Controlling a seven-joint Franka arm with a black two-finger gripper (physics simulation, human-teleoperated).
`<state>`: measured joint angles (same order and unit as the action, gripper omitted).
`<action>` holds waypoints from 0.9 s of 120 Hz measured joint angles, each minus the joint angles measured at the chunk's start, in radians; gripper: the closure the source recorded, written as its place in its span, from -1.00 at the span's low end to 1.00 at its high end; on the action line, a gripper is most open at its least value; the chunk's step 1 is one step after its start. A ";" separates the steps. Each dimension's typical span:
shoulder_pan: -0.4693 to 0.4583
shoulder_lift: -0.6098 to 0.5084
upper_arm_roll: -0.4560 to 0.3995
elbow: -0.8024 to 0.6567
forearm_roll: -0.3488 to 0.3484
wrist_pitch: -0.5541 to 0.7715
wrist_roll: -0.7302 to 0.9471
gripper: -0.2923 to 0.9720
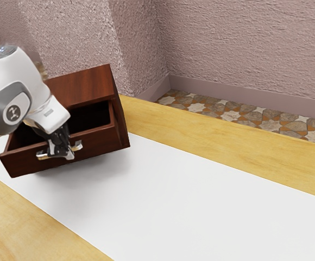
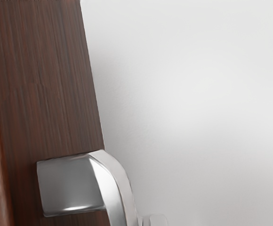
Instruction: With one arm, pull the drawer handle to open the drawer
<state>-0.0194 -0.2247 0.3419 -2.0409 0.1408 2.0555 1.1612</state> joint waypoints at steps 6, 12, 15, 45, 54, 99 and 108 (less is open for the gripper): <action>0.001 -0.018 -0.011 -0.022 0.002 0.002 0.000 0.74; 0.002 -0.040 -0.023 -0.044 0.005 0.004 -0.001 0.72; 0.001 -0.047 -0.026 -0.052 0.006 0.005 -0.001 0.73; 0.059 -0.151 -0.060 -0.139 0.002 -0.005 0.004 0.66; 0.072 -0.154 -0.075 -0.143 0.002 -0.007 0.006 0.64; 0.081 -0.156 -0.099 -0.137 -0.001 -0.016 0.015 0.42; 0.079 -0.160 -0.107 -0.088 -0.002 -0.040 0.016 0.46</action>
<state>0.0596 -0.3851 0.2350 -2.1286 0.1390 2.0151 1.1773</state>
